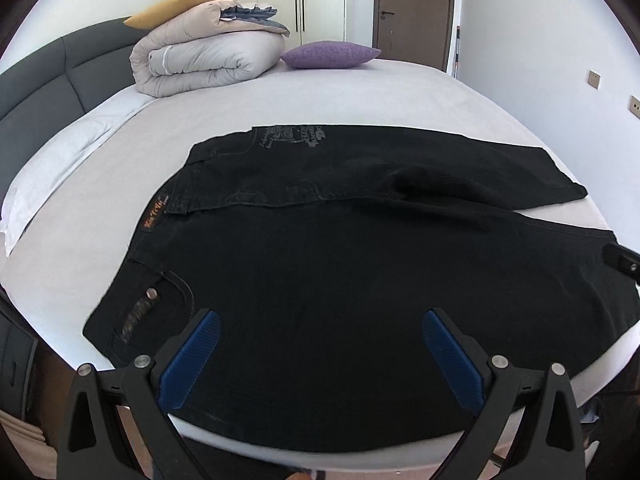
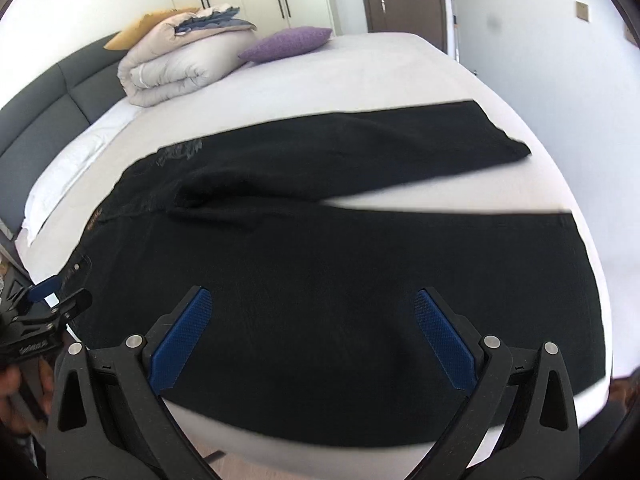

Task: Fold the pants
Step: 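Reach to the jeans waistband and close the left tool on it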

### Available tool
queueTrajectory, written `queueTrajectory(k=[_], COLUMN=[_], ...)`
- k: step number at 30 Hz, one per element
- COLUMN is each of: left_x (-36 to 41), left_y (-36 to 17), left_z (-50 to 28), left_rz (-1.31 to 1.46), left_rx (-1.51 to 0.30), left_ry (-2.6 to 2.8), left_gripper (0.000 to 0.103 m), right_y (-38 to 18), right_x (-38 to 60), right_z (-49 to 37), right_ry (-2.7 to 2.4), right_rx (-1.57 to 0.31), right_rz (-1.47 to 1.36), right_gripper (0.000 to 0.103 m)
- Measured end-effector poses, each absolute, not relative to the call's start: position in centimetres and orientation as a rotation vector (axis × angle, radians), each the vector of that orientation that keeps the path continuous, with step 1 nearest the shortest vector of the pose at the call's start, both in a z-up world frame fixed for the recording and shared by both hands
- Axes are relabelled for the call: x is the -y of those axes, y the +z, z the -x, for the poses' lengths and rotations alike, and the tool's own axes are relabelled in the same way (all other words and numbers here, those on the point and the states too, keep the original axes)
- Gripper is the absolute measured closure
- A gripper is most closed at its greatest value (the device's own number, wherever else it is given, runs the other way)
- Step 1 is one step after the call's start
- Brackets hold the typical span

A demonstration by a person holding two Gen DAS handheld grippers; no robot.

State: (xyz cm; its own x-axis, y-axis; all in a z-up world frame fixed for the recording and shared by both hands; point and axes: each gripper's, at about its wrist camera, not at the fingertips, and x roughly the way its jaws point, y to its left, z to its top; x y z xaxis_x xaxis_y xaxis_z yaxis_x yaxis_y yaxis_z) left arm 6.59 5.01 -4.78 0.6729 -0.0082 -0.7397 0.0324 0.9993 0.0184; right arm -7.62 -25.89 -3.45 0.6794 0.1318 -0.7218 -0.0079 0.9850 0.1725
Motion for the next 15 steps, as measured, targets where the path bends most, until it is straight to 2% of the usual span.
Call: queueTrajectory(k=[4, 8, 11, 15], left_x=[-7.4, -10.0, -10.5, -10.3], left_y=[-3.9, -1.5, -0.9, -2.4], left_z=[-12.3, -20.2, -27.0, -34.7], left_rz=[-0.116, -0.194, -0.289, -0.506], left_rx=[-0.907, -0.813, -0.829, -0.922], left_ry=[0.027, -0.004, -0.122, -0.229], left_gripper=[0.000, 0.000, 0.000, 0.007], right_y=[-2.2, -1.3, -0.8, -0.3], right_x=[26.8, 27.1, 27.4, 27.9], right_z=[4.6, 0.8, -2.4, -5.1], right_ry=[0.134, 0.227, 0.322, 0.417], right_rx=[-0.781, -0.771, -0.801, -0.794], right_rz=[-0.111, 0.007, 0.074, 0.097], right_gripper=[0.000, 0.000, 0.001, 0.002])
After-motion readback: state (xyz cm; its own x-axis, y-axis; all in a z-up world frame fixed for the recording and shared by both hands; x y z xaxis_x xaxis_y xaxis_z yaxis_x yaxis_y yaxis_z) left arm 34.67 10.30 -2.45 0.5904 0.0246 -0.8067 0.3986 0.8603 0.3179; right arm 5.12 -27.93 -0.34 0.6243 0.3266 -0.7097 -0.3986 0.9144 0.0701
